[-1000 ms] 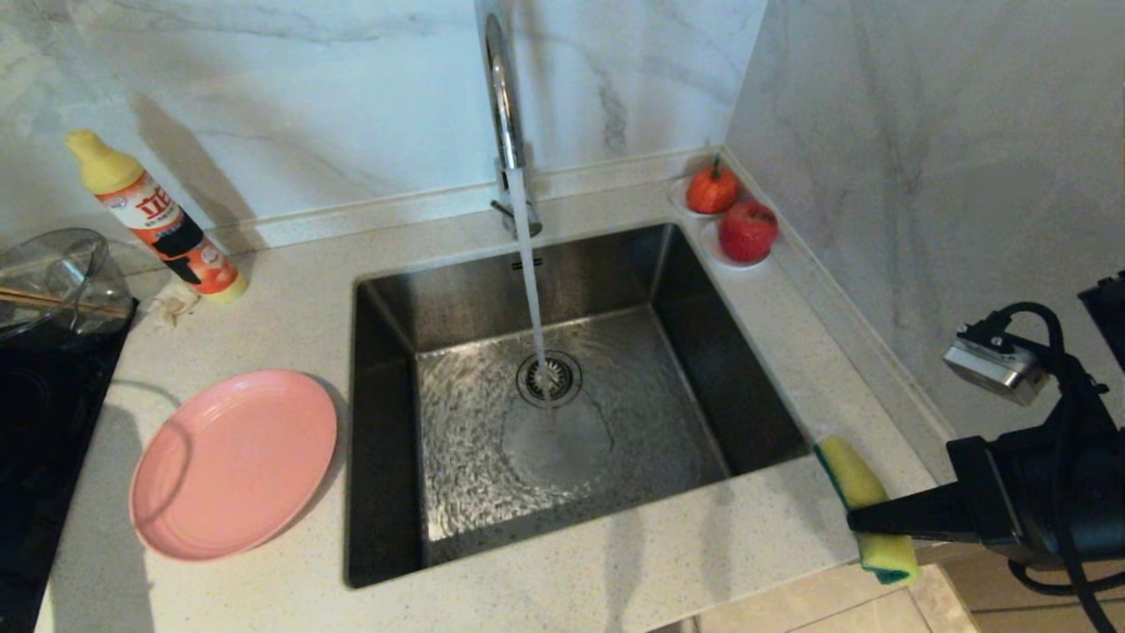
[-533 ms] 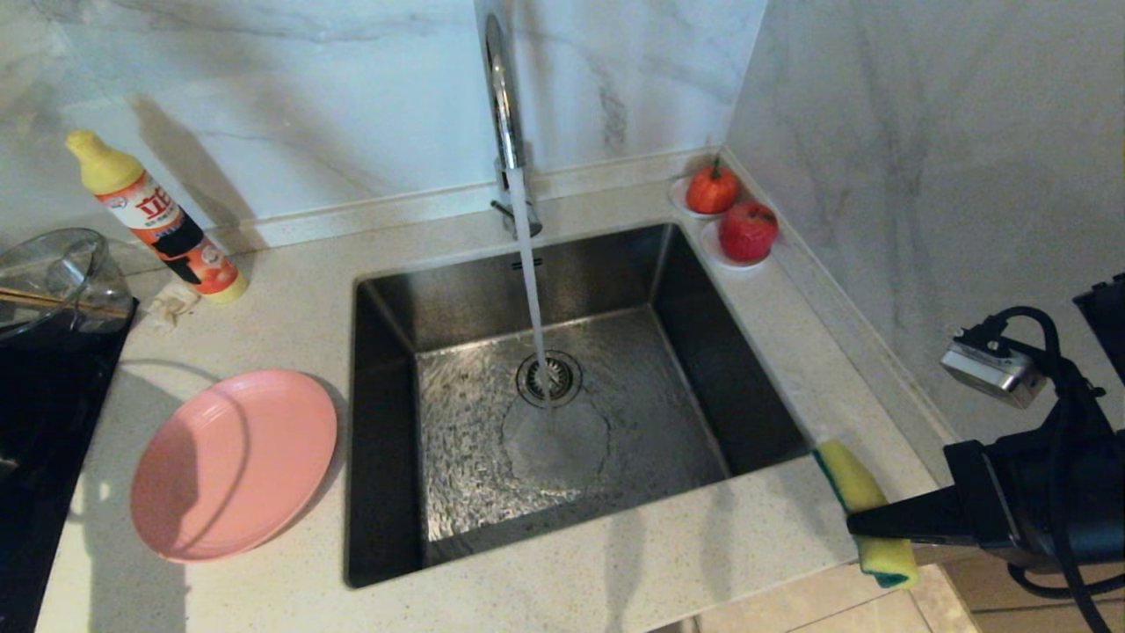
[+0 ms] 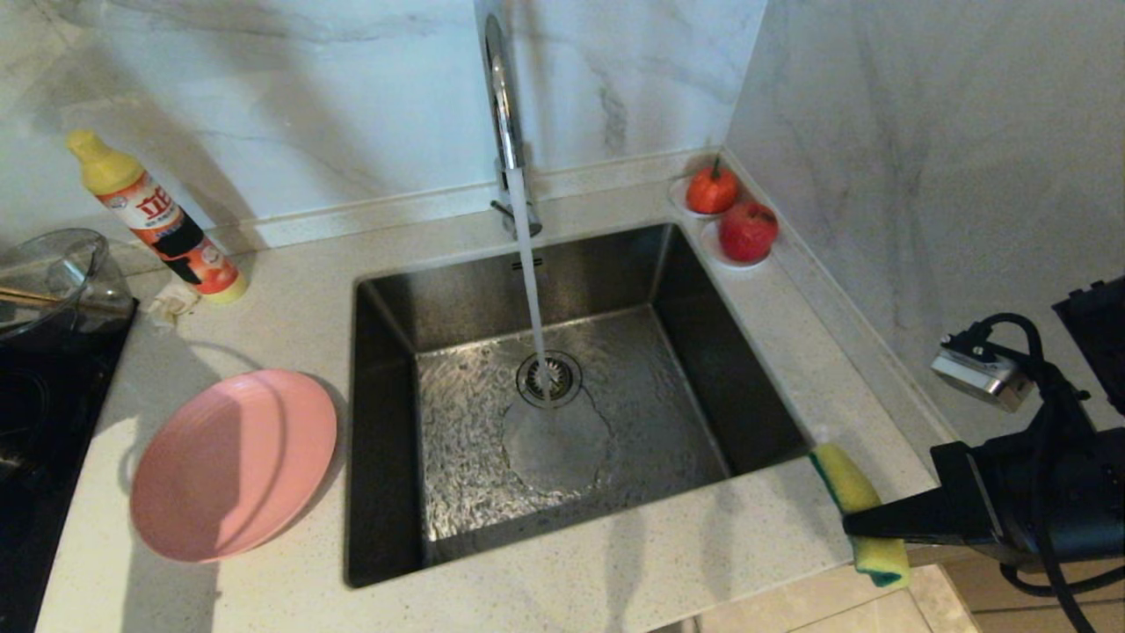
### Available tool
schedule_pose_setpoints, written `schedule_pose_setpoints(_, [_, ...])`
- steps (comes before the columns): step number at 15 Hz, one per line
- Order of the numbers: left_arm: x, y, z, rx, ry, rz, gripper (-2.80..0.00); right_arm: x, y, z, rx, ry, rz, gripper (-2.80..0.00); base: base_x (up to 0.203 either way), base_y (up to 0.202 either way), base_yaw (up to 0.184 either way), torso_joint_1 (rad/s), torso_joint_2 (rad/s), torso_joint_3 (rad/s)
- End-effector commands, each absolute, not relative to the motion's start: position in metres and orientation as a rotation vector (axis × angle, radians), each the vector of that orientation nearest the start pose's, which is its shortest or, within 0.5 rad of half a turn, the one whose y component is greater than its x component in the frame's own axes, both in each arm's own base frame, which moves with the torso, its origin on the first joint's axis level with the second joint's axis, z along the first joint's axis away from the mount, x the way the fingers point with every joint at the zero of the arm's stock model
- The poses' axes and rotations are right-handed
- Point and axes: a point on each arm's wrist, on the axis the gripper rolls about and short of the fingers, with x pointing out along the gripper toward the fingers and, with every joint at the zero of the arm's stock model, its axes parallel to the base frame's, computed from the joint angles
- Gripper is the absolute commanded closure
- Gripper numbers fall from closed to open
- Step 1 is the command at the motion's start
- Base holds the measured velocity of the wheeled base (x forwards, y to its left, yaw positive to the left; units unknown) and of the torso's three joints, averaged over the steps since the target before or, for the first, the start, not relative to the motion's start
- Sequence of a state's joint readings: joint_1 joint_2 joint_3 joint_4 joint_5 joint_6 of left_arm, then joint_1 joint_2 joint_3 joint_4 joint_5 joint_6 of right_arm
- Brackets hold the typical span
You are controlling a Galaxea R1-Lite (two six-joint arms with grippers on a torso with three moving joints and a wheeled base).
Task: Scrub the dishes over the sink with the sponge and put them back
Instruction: Place the bowl on the table, then wash the plate
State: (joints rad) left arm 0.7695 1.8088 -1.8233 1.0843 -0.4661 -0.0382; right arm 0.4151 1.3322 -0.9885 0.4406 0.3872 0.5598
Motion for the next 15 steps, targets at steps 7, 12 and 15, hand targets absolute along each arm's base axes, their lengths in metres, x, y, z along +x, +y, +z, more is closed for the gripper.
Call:
schedule_pose_setpoints(7, [0.248, 0.153, 0.237, -0.626, 1.09, 0.095, -2.8, 0.172, 0.084, 0.231, 0.493, 1.007, 0.506, 0.0, 0.0, 0.0, 0.0, 0.0, 0.0, 0.0])
schedule_pose_setpoints(12, [0.259, 0.16, 0.218, -0.674, 1.14, 0.07, -2.8, 0.172, 0.085, 0.228, 0.492, 1.015, 0.503, 0.0, 0.0, 0.0, 0.0, 0.0, 0.0, 0.0])
schedule_pose_setpoints(15, [0.262, 0.162, 0.207, -0.728, 1.153, 0.019, -2.8, 0.171, 0.084, 0.228, 0.494, 1.015, 0.5, 0.0, 0.0, 0.0, 0.0, 0.0, 0.0, 0.0])
